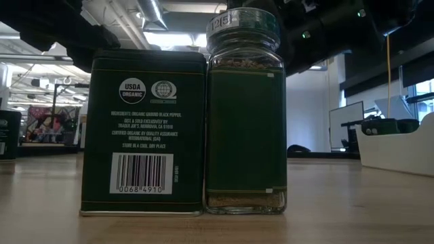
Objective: Sort spices by type
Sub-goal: Put the top left green seasoning bottle into the bottom black bin
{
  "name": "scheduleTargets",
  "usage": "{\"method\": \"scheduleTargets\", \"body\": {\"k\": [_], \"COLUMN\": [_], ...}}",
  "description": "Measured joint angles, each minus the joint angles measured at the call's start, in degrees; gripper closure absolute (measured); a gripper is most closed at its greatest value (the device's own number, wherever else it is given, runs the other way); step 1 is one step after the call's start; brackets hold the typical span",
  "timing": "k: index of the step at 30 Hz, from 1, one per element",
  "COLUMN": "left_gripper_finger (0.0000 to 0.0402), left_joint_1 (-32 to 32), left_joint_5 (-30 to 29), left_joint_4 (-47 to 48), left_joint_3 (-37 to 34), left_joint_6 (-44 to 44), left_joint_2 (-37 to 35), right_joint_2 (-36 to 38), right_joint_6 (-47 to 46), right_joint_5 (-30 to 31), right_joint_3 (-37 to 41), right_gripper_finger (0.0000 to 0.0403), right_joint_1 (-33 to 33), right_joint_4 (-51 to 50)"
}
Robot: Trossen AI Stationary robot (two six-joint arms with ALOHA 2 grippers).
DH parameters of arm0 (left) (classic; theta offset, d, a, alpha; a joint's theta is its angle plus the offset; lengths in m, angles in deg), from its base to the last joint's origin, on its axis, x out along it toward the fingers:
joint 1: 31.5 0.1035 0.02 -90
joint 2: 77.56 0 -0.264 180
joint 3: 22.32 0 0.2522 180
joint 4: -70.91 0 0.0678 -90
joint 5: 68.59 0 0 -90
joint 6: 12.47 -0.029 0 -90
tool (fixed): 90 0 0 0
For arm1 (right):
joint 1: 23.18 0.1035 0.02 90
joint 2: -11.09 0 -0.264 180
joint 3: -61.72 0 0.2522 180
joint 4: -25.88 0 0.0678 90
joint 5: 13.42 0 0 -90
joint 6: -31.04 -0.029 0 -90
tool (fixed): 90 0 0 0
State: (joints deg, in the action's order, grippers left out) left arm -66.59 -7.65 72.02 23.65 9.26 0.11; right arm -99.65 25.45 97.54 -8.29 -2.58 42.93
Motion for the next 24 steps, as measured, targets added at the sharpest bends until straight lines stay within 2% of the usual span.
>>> {"method": "scheduleTargets", "body": {"k": [6, 12, 18, 24], "left_gripper_finger": [0.0126, 0.0126, 0.0126, 0.0126], "left_joint_1": [-0.1, -0.1, -0.1, 0.0], "left_joint_5": [0.0, 0.0, 0.0, -0.2], "left_joint_4": [0.1, 0.0, 0.0, -0.2], "left_joint_3": [0.0, 0.0, 0.0, 0.0], "left_joint_6": [0.2, -0.2, -0.1, -0.5], "left_joint_2": [0.0, 0.0, 0.0, 0.0], "right_joint_2": [4.5, 15.7, 29.0, 38.8], "right_joint_6": [1.7, -0.4, -4.9, -16.9], "right_joint_5": [1.8, 6.1, 14.1, 11.3], "right_joint_3": [0.2, 0.1, 0.1, 0.1], "right_gripper_finger": [0.0195, 0.0190, 0.0193, 0.0192], "right_joint_1": [1.3, 5.5, 13.0, 20.7], "right_joint_4": [-4.8, -17.4, -30.2, -42.1]}}
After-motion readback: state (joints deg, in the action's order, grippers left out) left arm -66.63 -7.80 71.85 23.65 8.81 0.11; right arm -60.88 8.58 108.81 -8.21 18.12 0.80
